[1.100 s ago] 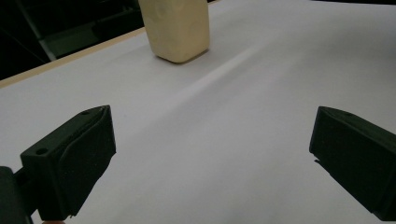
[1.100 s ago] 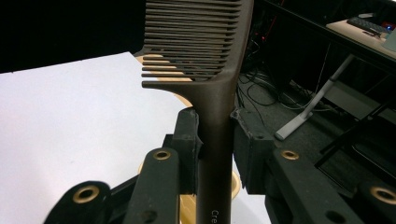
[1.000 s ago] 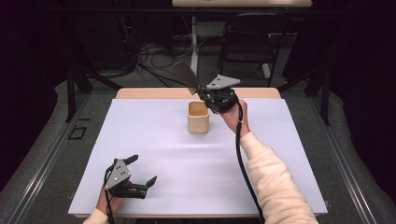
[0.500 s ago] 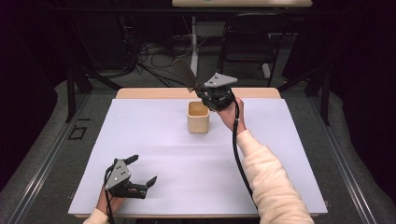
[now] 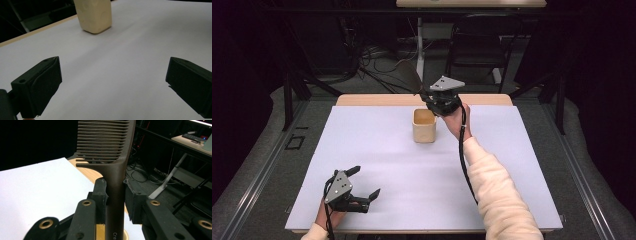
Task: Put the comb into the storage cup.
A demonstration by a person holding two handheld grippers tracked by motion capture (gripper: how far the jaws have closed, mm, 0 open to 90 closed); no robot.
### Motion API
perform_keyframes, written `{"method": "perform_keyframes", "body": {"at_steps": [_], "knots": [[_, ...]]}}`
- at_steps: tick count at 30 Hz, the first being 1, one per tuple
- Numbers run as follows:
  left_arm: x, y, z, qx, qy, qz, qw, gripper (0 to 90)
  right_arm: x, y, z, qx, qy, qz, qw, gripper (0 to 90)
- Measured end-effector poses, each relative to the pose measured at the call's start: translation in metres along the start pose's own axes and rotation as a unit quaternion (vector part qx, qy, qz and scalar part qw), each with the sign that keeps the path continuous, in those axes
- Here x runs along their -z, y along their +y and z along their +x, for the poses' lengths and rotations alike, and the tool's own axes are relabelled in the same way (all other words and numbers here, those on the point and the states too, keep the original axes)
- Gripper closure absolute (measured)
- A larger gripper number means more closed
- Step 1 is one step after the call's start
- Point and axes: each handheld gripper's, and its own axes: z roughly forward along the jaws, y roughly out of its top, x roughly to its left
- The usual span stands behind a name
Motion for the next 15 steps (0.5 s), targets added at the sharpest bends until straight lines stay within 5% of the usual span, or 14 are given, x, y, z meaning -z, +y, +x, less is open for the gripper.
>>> {"method": "perform_keyframes", "body": {"at_steps": [15], "knots": [[0.000,0.000,0.000,0.000,0.000,0.000,1.0000,0.4,-0.012,-0.003,0.004,0.000,0.002,-0.007,1.0000,72.1]]}}
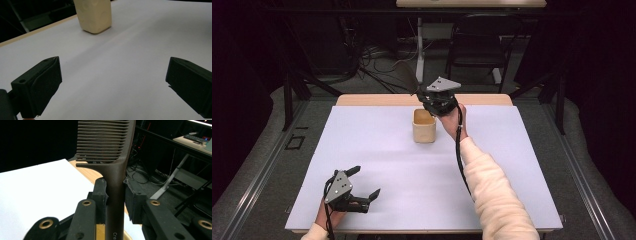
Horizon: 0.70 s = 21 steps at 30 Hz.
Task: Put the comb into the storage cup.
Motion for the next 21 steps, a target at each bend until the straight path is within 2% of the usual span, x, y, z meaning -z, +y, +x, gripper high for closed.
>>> {"method": "perform_keyframes", "body": {"at_steps": [6,21], "knots": [[0.000,0.000,0.000,-0.001,0.000,0.001,1.0000,0.4,-0.004,-0.001,0.004,0.003,0.004,0.007,1.0000,72.1],[0.000,0.000,0.000,-0.001,0.000,0.002,1.0000,0.4,-0.014,-0.011,0.004,-0.016,0.014,0.007,0.9998,72.0]]}}
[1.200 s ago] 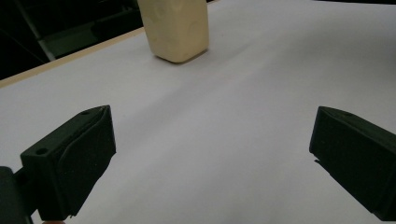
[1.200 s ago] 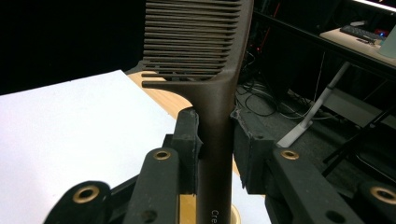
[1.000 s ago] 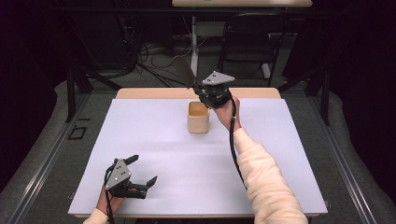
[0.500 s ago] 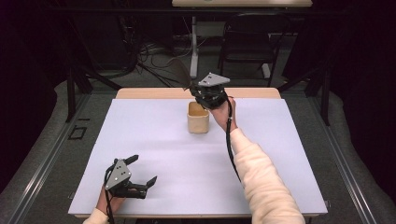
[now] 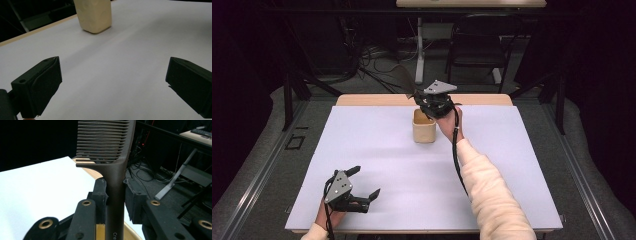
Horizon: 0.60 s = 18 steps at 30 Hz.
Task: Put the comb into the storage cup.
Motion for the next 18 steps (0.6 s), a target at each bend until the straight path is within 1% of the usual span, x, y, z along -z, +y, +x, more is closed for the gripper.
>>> {"method": "perform_keyframes", "body": {"at_steps": [6,12,18], "knots": [[0.000,0.000,0.000,0.001,-0.001,-0.001,1.0000,0.4,-0.003,-0.003,0.000,-0.005,0.003,0.001,1.0000,72.0],[0.000,0.000,0.000,0.001,-0.002,-0.002,1.0000,0.4,-0.006,-0.006,0.001,-0.005,0.007,0.007,0.9999,72.0],[0.000,0.000,0.000,0.000,-0.001,-0.001,1.0000,0.5,-0.009,-0.011,0.001,-0.009,0.010,0.014,0.9998,71.9]]}}
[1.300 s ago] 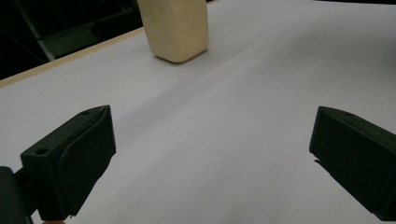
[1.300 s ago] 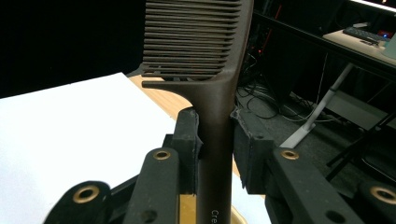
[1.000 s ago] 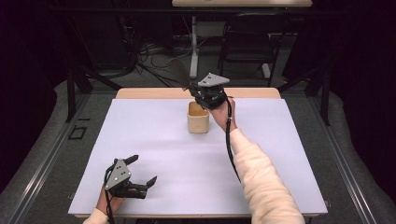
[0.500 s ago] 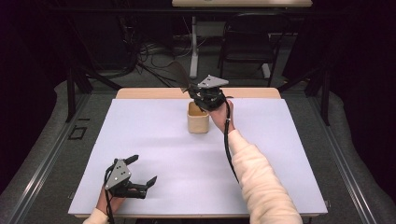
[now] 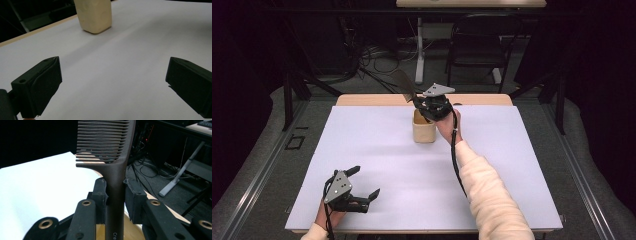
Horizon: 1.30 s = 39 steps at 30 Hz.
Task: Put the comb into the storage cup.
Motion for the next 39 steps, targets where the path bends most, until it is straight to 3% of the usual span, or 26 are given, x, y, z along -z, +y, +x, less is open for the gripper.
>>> {"method": "perform_keyframes", "body": {"at_steps": [39], "knots": [[0.000,0.000,0.000,0.001,0.001,0.000,1.0000,0.4,-0.009,-0.017,-0.002,-0.004,0.011,0.047,0.9988,71.8]]}}
